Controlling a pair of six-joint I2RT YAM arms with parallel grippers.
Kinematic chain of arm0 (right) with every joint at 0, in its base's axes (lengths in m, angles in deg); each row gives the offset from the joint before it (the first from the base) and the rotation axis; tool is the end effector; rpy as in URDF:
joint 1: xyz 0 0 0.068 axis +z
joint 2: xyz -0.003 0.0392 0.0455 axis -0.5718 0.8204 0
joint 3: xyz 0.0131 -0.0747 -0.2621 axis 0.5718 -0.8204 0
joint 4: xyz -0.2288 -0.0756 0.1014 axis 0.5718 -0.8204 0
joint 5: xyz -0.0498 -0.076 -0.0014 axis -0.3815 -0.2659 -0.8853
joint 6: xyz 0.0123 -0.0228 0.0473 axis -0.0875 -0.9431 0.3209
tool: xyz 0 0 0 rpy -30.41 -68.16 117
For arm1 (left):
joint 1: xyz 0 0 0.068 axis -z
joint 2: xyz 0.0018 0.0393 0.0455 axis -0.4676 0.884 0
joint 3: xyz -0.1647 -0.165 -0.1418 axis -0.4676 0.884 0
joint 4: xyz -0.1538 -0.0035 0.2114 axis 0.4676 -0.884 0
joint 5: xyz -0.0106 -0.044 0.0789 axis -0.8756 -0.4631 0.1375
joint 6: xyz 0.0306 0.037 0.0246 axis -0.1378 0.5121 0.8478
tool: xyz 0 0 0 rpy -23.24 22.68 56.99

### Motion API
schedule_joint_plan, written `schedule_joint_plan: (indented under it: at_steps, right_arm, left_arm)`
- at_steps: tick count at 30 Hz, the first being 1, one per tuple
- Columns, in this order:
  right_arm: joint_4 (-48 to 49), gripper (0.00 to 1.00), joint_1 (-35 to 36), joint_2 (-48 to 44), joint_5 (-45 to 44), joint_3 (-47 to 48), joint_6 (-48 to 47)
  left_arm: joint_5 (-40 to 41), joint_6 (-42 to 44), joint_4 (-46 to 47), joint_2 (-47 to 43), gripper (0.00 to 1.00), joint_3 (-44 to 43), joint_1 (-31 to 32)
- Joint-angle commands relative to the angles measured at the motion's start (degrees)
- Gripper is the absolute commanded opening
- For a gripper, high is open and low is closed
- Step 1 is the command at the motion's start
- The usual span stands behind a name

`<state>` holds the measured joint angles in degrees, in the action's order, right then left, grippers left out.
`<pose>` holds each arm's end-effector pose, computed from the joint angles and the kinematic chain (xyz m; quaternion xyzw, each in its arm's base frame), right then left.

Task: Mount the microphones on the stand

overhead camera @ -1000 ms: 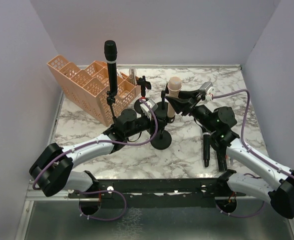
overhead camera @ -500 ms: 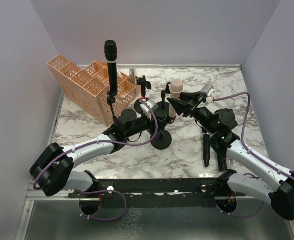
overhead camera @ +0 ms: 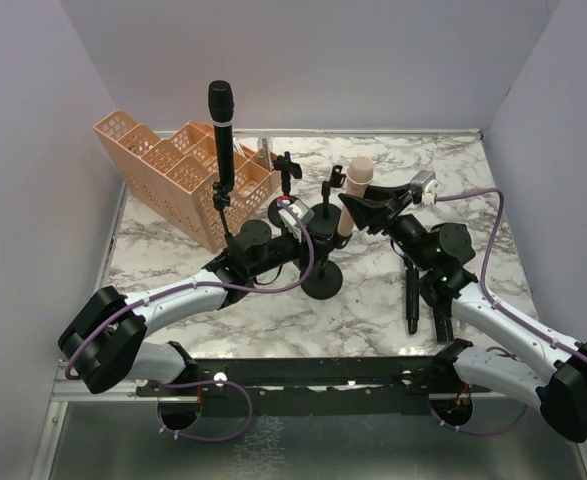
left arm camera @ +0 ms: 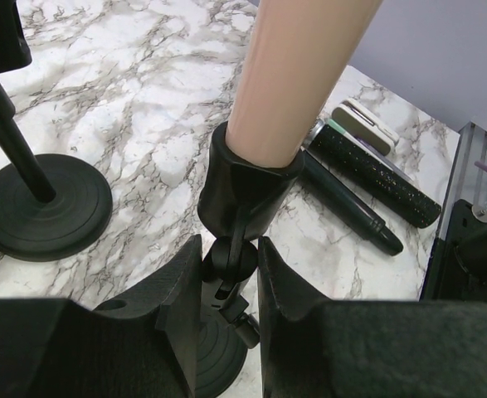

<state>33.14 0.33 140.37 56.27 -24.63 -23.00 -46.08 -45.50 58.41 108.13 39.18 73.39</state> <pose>0.1835 0.1370 0.3356 -0.1967 0.5379 0.3554 0.7387 0.1981 -0.2149 0.2528 0.2852 0.6898 -0.4105 0.5237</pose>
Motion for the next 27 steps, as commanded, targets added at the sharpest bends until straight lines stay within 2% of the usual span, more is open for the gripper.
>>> schedule_joint_plan:
  at_steps: [1, 16, 21, 27]
  right_arm:
    - [-8.7, 0.01, 1.2, 3.1, -0.8, -3.5, 13.2]
    - [-4.0, 0.01, 1.2, 3.5, -9.7, -9.5, 25.0]
    - [-2.5, 0.01, 1.2, 5.9, -3.1, -9.5, 19.3]
    - [-4.5, 0.01, 1.2, 7.3, -0.6, -8.5, 11.7]
  left_arm:
    - [2.3, -0.9, -1.2, 0.5, 0.0, 1.5, 0.4]
    - [3.1, -1.1, -1.2, 0.7, 0.0, 1.8, 0.4]
    - [3.1, -1.2, -1.2, 0.9, 0.0, 1.6, 0.4]
    - [3.2, -1.3, -1.3, 0.7, 0.0, 1.7, 0.4]
